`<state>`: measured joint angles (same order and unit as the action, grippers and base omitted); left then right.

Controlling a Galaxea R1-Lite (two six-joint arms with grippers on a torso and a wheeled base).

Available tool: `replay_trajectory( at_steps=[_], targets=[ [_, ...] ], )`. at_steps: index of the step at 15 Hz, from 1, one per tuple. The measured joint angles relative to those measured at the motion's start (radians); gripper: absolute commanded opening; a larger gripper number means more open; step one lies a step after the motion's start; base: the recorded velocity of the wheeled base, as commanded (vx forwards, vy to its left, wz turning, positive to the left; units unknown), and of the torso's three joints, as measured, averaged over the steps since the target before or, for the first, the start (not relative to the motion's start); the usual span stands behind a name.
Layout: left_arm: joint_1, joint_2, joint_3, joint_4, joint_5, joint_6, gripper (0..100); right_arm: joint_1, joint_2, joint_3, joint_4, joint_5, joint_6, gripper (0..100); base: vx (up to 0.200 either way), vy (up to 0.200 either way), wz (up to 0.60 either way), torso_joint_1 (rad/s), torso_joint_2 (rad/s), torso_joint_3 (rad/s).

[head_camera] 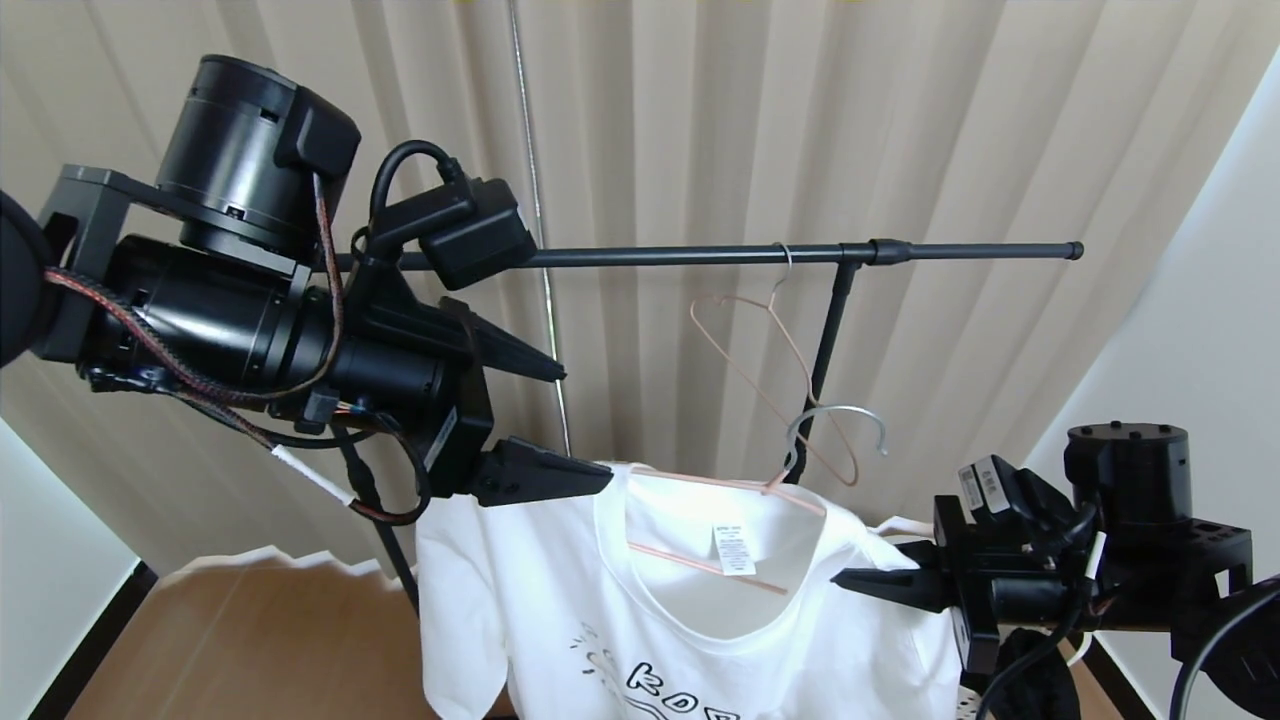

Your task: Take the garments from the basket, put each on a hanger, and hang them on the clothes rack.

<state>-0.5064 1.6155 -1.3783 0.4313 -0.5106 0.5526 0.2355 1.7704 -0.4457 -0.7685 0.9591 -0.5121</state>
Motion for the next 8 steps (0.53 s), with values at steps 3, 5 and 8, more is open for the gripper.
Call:
replay_trajectory(
  at_steps=[3, 5, 8],
  targets=[
    [-0.013, 0.001, 0.0, 0.043, 0.0, 0.113, 100, 0.027, 0.002, -0.001, 0.0, 0.002, 0.0, 0, 0.0, 0.0, 0.0, 0.0, 0.0, 0.0],
    [-0.016, 0.005, 0.002, 0.067, 0.0, 0.191, 100, 0.035, 0.004, -0.001, 0.0, 0.003, 0.0, 0, 0.0, 0.0, 0.0, 0.0, 0.0, 0.0],
    [-0.017, 0.015, 0.002, 0.116, 0.0, 0.286, 100, 0.039, 0.004, 0.0, 0.002, 0.002, 0.0, 0, 0.0, 0.0, 0.0, 0.0, 0.0, 0.0]
  ],
)
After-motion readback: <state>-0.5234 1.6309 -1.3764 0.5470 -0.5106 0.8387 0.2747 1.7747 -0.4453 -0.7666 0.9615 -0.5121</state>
